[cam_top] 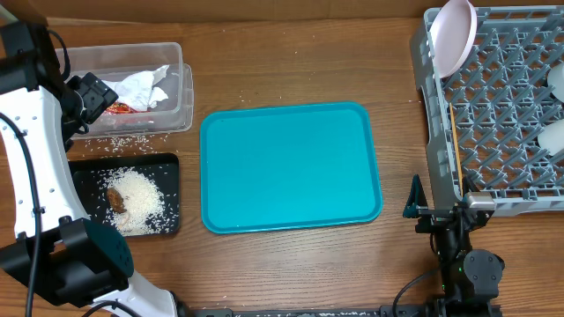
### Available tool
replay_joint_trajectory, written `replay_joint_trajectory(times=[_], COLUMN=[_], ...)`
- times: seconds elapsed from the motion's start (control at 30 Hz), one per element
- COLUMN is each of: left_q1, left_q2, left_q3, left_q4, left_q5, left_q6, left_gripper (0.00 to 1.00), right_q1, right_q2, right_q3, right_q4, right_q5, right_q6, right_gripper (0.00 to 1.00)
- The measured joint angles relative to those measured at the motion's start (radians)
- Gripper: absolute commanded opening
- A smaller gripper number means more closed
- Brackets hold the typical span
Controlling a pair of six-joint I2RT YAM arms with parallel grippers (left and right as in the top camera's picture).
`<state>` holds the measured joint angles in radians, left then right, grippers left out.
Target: Sort waste into correct bins and load items into the dishwasher
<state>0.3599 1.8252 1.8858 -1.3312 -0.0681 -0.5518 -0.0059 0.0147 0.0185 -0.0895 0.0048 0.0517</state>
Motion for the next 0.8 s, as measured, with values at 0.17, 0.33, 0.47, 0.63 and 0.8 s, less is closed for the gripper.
replay_joint_trajectory(times=[0.17,0.33,0.47,0.63,0.8], left_q1=[0.0,0.0,0.0,0.0,-0.017], left_q2=[0.0,0.0,0.0,0.0,-0.058], left_q3=[0.0,0.0,0.0,-0.001,-0.112], left_q4=[0.0,-0.008,-0.107,-0.202,-0.145], left_q5=[0.0,0.0,0.004,0.004,-0.001], left_q6=[0.0,0.0,0.001,0.008,0.06], left_gripper=[1.0,1.0,1.0,1.0,1.0], right_q1=[0.0,0.0,0.0,0.0,0.0], right_q2=[0.0,0.0,0.0,0.0,0.0], right_q3=[0.0,0.0,0.0,0.0,0.0], right_q4=[0.0,0.001,0.0,0.0,-0.001], right_q5=[0.0,0.0,0.0,0.0,0.0], right_q6=[0.0,0.0,0.0,0.0,-0.001], right_gripper=[1.0,1.0,1.0,1.0,1.0])
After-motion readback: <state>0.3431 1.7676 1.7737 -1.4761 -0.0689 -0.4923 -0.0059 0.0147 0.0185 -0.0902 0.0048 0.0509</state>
